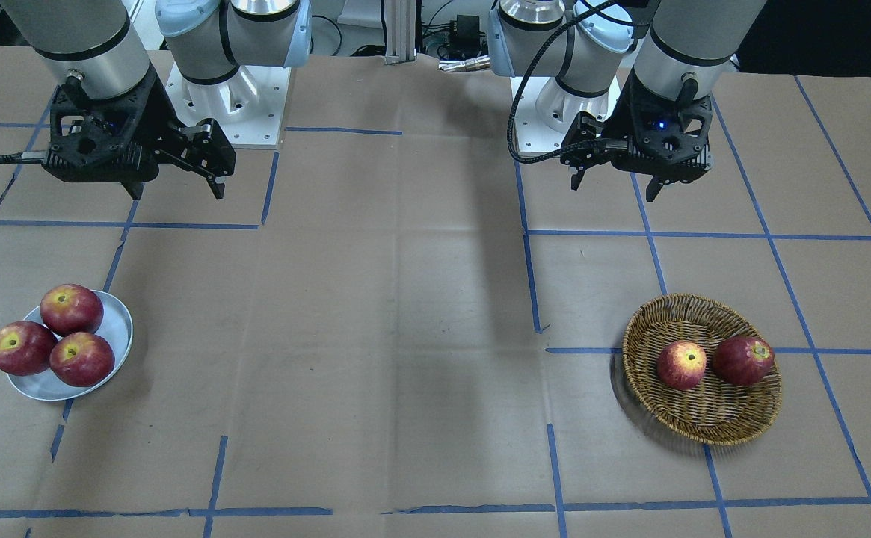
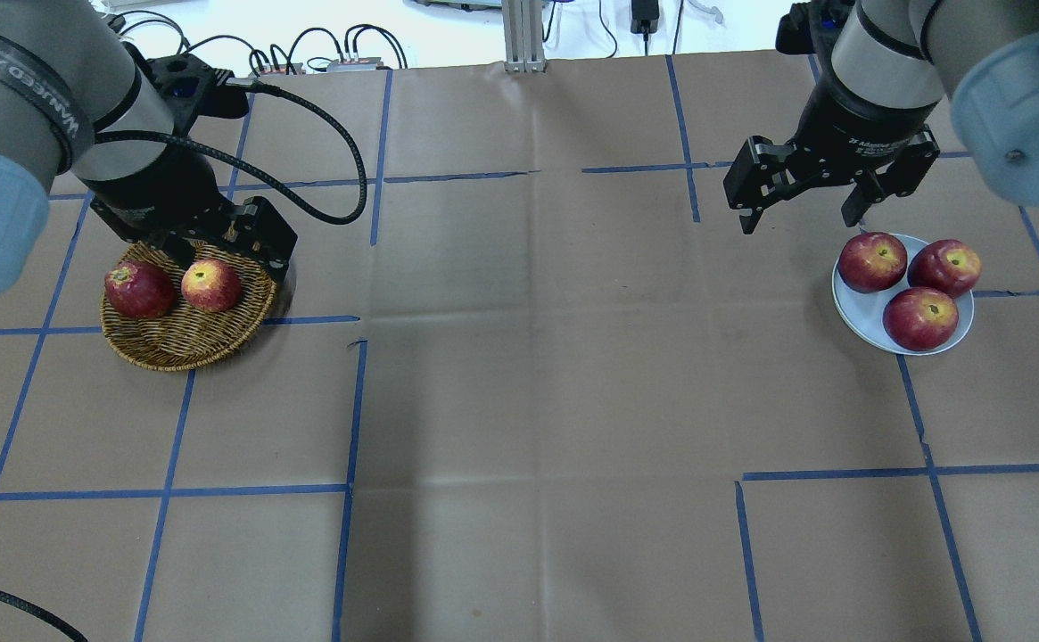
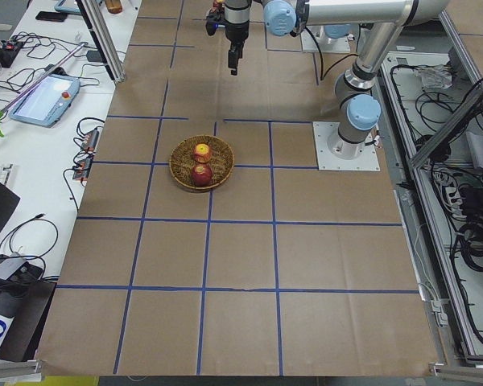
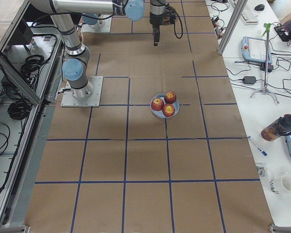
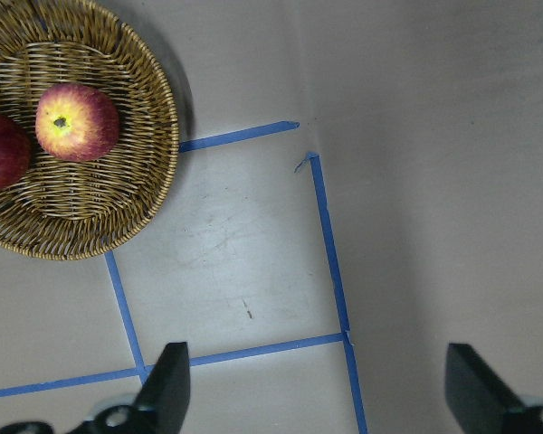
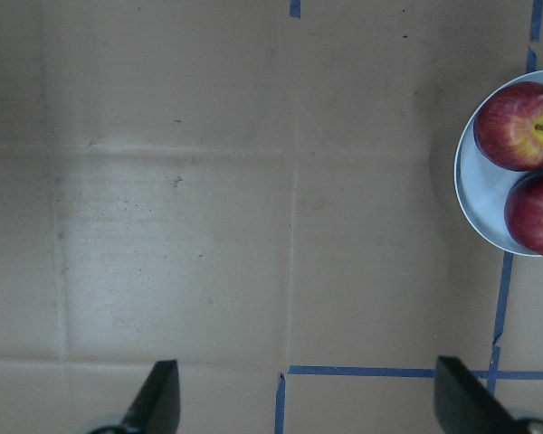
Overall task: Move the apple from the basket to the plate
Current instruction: 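Lower the left gripper toward the yellow-red apple in the wicker basket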
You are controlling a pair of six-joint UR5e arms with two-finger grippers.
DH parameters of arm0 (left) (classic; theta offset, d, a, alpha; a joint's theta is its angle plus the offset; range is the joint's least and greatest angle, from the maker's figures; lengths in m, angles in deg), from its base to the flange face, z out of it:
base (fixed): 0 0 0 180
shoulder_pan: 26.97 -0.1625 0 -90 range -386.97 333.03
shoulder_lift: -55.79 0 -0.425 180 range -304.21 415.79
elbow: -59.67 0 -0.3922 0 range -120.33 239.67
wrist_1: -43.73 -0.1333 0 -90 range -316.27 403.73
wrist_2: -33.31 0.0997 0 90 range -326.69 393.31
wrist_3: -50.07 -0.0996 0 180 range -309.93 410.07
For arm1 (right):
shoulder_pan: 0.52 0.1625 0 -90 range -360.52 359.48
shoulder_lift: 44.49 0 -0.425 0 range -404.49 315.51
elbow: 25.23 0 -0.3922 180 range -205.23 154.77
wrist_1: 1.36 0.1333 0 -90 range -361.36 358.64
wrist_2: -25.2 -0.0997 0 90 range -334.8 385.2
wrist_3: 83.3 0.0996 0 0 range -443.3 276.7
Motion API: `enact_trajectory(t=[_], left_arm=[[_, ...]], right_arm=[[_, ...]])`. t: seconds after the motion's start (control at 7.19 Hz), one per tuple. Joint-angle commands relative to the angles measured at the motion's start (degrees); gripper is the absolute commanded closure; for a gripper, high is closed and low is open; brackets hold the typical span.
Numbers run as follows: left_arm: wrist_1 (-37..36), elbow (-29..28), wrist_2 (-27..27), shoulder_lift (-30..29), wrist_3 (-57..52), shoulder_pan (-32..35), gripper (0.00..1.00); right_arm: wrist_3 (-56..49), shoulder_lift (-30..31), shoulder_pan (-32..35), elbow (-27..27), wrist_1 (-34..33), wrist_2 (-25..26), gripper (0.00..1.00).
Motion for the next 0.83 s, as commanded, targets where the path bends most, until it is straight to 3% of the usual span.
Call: enact_trajectory(t=[0.0,0.7], left_arm=[[0.0,0.3,-1.4,0.4,-0.8,-0.5,0.01],[0.0,1.2,-1.0,0.0,-0.7,-1.4,0.01]], right_arm=[[0.0,0.0,0.0,0.1,0.0,-0.1,0.0],[0.0,0.0,0.0,0.1,0.0,-0.1,0.0]])
